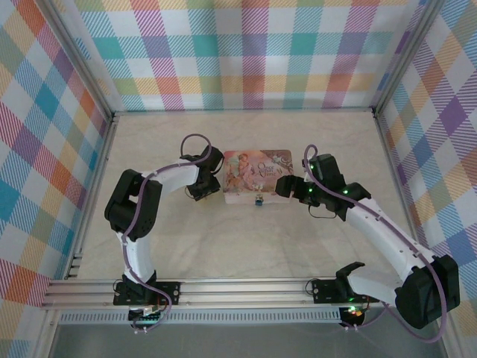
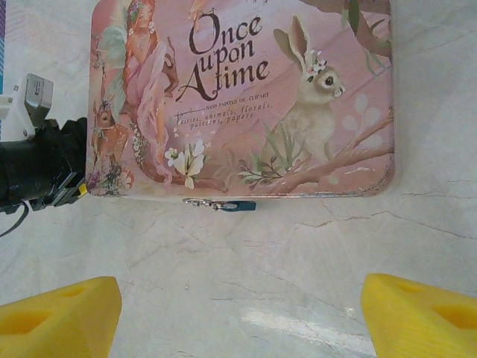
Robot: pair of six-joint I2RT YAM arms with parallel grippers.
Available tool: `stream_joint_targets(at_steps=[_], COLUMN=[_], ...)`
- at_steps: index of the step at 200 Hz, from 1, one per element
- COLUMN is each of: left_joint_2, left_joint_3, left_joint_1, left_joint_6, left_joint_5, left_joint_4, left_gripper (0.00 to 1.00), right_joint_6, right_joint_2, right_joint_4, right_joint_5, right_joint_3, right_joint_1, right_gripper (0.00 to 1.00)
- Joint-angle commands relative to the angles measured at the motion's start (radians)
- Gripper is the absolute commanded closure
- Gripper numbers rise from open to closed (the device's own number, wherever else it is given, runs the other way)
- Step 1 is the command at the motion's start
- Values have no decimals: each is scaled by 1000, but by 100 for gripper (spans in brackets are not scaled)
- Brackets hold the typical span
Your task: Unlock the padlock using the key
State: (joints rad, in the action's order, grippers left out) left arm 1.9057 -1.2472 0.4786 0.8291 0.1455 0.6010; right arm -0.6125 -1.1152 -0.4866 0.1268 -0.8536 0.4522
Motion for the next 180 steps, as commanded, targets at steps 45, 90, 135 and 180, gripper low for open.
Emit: stream_joint_targets(at_steps=[45,90,135,180], left_joint_2=[-15,15,47,49], left_joint_3=[12,-32,-23,1], left_joint_1=[-23,-29,-31,-40], left_joint_6=[39,22,16,1], left_joint_5=[21,26,38,26], left_joint_4=[5,25,26,16], left_gripper=[54,64,75,95], right_joint_6=[-25,-28,-36,-39], right_joint_2=[-1,5,17,28], right_joint_4=[45,46,45,49], right_joint_5=[4,2,-1,-4], right_joint_3=[34,37,53,61], right_joint_1=[8,11,12,13], right_gripper=[16,16,16,16])
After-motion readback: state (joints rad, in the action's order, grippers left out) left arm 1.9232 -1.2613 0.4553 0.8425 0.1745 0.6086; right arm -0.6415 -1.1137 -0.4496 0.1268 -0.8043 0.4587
